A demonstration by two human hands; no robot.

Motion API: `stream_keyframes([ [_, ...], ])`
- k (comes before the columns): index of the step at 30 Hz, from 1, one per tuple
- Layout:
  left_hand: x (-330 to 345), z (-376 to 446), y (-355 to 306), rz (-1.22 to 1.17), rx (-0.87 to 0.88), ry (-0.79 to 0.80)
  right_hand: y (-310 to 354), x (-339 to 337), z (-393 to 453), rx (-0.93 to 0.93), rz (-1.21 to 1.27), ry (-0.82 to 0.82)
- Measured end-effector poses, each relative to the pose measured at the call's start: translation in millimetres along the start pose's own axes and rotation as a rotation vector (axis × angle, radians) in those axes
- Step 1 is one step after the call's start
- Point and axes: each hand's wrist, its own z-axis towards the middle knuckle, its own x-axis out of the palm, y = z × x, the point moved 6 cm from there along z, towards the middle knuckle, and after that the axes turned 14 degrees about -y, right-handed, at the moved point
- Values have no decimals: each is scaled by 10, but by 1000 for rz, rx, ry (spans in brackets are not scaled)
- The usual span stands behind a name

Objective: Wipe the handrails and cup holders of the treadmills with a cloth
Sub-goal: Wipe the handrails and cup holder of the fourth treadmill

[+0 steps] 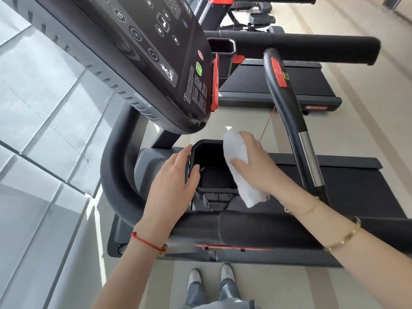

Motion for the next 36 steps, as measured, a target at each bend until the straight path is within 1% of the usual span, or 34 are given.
stream_keyframes([
  [4,11,9,-7,-4,0,1,-106,47,-244,24,48,8],
  [6,7,4,-12,-1,0,1,-79,22,-157,-16,-39,21],
  [9,-16,-2,-32,8,-7,-14,48,-26,87,-217,-197,36],
  [12,-32,-6,-62,13,-20,-33,171,28,371,-404,-175,173],
  [14,-33,-2,-71,11,-29,-40,282,124,489,-508,-216,270],
  [16,-29,4,-62,19,-36,-45,400,234,522,-605,-264,308],
  [18,-26,6,-46,32,-42,-54,476,309,524,-668,-281,311],
  [21,-34,-4,-28,24,-56,-70,410,235,499,-642,-238,291],
  [24,-43,-8,-11,22,-61,-79,111,32,435,-491,-109,293],
  [25,-46,-11,-10,30,-62,-82,38,-16,400,-474,-93,295],
  [27,-49,-15,-20,42,-59,-84,29,-20,390,-500,-146,315],
  [32,-41,-17,-30,13,-65,-61,456,245,516,-618,-250,384],
  [34,-39,-19,-28,12,-59,-64,444,236,508,-602,-246,359],
  [36,-40,-21,-18,2,-61,-67,317,122,454,-541,-219,312],
])
